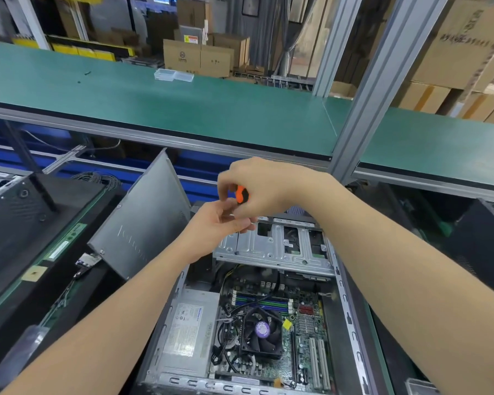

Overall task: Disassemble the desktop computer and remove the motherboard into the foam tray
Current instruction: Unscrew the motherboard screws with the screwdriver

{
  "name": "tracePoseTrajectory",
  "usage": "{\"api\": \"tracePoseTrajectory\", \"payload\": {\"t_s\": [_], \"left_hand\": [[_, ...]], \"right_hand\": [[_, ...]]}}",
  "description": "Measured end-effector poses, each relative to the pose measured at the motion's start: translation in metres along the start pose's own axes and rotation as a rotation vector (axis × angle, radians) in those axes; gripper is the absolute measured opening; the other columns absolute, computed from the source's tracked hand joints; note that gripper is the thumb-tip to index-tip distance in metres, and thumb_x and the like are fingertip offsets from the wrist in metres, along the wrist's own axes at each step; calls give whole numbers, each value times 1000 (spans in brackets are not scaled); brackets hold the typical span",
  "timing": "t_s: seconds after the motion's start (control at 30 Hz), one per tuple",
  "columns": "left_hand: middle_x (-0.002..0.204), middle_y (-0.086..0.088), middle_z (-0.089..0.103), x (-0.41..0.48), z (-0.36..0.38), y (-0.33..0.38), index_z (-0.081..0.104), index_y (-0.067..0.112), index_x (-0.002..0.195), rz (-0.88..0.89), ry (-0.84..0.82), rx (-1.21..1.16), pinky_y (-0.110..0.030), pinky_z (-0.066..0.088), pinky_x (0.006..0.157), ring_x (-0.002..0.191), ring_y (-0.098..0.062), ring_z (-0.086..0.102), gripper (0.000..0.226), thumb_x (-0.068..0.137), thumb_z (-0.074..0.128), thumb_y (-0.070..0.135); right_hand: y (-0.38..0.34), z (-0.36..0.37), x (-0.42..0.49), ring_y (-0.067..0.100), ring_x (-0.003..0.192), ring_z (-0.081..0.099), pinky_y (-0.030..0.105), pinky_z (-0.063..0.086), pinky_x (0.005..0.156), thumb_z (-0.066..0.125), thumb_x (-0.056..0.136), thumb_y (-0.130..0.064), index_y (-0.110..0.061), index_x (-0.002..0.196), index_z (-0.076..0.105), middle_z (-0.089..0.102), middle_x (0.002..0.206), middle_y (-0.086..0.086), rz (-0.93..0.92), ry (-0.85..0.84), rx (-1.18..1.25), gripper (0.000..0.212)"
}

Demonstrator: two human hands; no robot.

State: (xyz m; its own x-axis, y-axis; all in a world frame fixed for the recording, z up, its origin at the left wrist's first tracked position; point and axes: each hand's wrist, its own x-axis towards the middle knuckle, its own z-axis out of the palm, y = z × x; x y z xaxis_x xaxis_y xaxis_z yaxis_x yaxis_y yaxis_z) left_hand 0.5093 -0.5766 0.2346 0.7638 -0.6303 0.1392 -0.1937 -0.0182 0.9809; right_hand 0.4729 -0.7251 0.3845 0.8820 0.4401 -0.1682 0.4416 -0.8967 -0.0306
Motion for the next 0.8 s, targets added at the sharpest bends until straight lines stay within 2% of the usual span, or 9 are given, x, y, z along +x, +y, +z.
{"api": "tracePoseTrajectory", "payload": {"t_s": [0.1,0.17,0.3,0.4,0.5,0.6,0.67,0.73,0.8], "left_hand": [[106,-3,78,-1,4,1,73,33,108,11,13,9,-42,55,100,105,-20,74,19,90,73,39],[104,-5,78,0,6,0,73,34,106,10,19,-11,-42,56,99,102,-22,75,20,87,76,40],[102,-4,78,2,8,0,71,31,109,0,39,-9,-46,55,101,100,-21,76,27,85,78,42],[104,-2,78,1,7,-1,69,24,119,-12,23,5,-45,53,103,102,-20,75,40,85,75,46],[108,-1,79,0,6,1,69,25,120,-18,11,-16,-40,51,103,105,-19,74,36,89,71,43],[109,0,79,1,5,-1,70,20,116,-28,-9,-2,-31,53,100,106,-18,74,24,97,68,34],[107,-1,79,2,6,-2,71,16,113,-34,-9,-4,-25,56,93,104,-17,74,18,100,66,28],[105,-1,80,1,7,-3,71,16,113,-36,9,-1,-21,56,91,103,-17,75,17,100,67,28],[104,-3,80,1,7,-4,72,17,112,-38,19,-17,-21,57,90,102,-18,75,17,99,68,26]], "right_hand": [[-6,12,3,23,71,53,35,40,58,49,92,-73,-19,85,55,49,79,-2,256,280,-70,55],[-14,19,8,20,58,46,31,31,50,39,94,-79,-17,69,45,45,71,0,436,293,-88,67],[-12,24,17,22,62,49,33,37,55,56,100,-55,-16,71,42,48,73,3,436,192,121,51],[-8,13,13,26,76,60,32,42,59,66,96,-39,-14,85,59,64,89,5,297,81,68,27],[-7,1,8,23,89,64,32,47,65,68,91,-23,-24,92,64,67,99,-1,163,-16,-26,4],[-7,-4,6,22,94,62,33,52,69,62,88,-5,-27,89,65,67,102,-2,77,-84,-83,22],[-7,-1,6,21,92,59,25,41,60,58,87,2,-26,82,63,63,102,-1,40,-85,-119,29],[-6,2,8,21,92,57,24,33,57,59,86,2,-27,81,60,59,100,-3,27,-86,-127,30],[-5,1,7,21,96,57,27,40,62,63,87,-5,-28,94,62,52,95,-9,15,-104,-91,24]]}}
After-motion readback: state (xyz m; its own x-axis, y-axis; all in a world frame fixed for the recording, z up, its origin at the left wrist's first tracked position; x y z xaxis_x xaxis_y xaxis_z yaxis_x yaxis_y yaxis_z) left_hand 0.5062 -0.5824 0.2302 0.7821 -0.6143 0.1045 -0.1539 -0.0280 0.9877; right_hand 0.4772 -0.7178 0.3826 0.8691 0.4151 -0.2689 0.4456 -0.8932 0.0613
